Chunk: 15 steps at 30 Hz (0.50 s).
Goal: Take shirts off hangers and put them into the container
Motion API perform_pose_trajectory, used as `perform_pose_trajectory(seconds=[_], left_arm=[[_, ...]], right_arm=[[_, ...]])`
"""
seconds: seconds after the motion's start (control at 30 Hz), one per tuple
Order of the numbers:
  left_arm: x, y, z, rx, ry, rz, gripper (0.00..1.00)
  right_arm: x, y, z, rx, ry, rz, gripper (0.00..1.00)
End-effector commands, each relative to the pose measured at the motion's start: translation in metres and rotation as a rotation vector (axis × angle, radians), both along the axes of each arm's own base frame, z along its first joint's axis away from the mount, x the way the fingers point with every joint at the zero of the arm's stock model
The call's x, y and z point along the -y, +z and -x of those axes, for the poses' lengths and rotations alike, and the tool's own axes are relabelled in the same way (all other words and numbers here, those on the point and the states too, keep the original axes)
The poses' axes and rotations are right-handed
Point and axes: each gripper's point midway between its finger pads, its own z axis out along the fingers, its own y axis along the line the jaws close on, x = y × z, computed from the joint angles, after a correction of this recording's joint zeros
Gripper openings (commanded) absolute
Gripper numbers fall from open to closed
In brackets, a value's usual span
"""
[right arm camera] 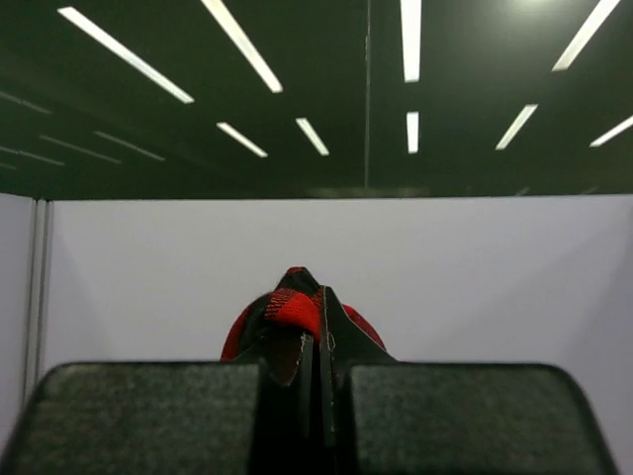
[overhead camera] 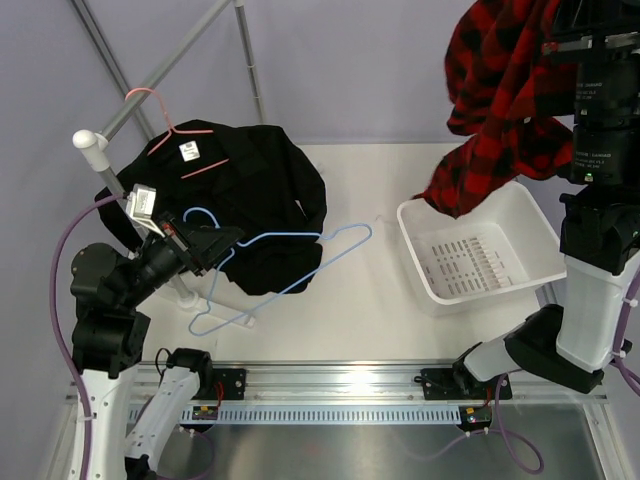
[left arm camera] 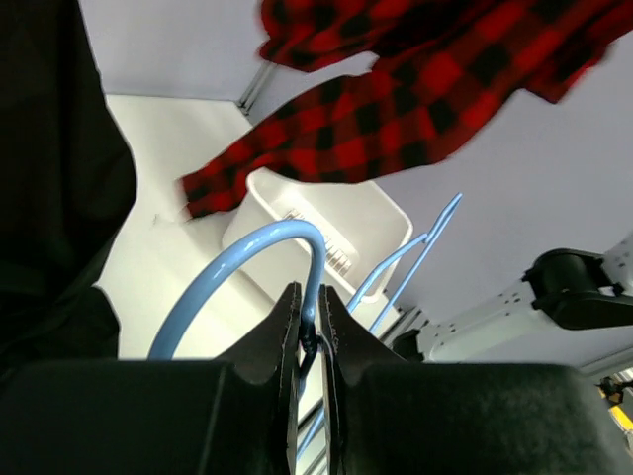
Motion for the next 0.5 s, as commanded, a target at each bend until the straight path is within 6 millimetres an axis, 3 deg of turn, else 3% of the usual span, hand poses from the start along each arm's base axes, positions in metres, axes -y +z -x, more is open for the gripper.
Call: perform_pose_trajectory(seconds=[0.0, 0.23, 0.47], left_arm=[[-0.005, 0.011, 0.003, 0.109, 0.028, -0.023, 0.0], [0.0, -0.007, -0.005, 0.074, -0.001, -0.025, 0.0], [-0.002, -0.03, -0.005, 0.039, 0.011, -0.053, 0.0]], right_arm=[[0.008, 0.025, 0.019, 0.169, -0.102, 0.058, 0.0], [0.036, 0.053, 0.052, 0.335, -0.26, 0.047, 0.0], [0.072, 0.072, 0.111, 0.508, -0.372, 0.005, 0.0]])
